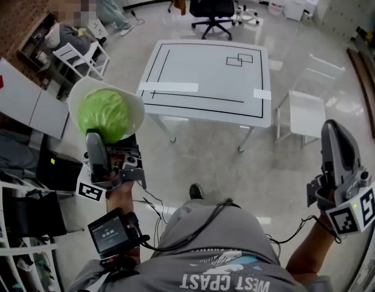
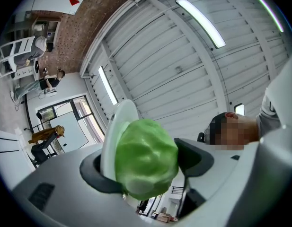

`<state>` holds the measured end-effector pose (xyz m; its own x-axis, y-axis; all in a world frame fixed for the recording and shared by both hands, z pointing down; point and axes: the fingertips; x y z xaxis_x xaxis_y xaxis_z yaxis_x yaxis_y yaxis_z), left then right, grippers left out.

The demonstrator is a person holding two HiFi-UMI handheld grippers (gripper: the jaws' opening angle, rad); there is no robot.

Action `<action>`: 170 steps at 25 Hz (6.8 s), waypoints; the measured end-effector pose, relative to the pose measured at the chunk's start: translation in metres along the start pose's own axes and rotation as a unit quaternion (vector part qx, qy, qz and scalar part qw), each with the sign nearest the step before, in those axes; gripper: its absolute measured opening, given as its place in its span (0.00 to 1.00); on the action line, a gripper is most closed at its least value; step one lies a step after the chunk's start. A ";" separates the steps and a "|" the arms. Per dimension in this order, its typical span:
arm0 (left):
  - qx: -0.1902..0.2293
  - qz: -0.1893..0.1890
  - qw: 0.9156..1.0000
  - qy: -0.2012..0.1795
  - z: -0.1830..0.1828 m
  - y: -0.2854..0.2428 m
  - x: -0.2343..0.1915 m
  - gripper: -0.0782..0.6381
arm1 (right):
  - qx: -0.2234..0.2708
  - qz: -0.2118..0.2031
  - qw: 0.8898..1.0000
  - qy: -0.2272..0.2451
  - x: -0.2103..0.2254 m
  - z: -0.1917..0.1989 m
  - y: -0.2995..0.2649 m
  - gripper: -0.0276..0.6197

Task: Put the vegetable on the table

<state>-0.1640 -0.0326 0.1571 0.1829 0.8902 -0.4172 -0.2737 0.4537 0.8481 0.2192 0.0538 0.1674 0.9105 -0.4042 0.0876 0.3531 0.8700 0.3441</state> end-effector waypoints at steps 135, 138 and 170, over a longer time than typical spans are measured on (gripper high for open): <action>-0.406 -0.428 0.794 0.147 0.373 0.166 -0.668 0.56 | -0.217 0.109 0.951 -0.192 0.262 0.401 -0.290 0.05; -0.437 -0.413 0.789 0.128 0.374 0.161 -0.668 0.56 | -0.213 0.109 0.952 -0.191 0.262 0.397 -0.289 0.05; -0.523 -0.395 0.746 -0.119 0.304 0.168 -0.662 0.66 | -0.197 0.091 0.960 -0.178 0.243 0.350 -0.234 0.05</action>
<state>-0.0437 -0.5580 0.6751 0.8057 0.3512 -0.4770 -0.5554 0.7279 -0.4021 0.2827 -0.3467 0.4351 0.8587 -0.2446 0.4503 0.3120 0.9466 -0.0809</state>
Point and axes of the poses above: the fingertips, and each gripper's own axes: y backward along the fingers, x to its right, z out of its underside, and after that the axes turned 13 degrees about x, right-handed
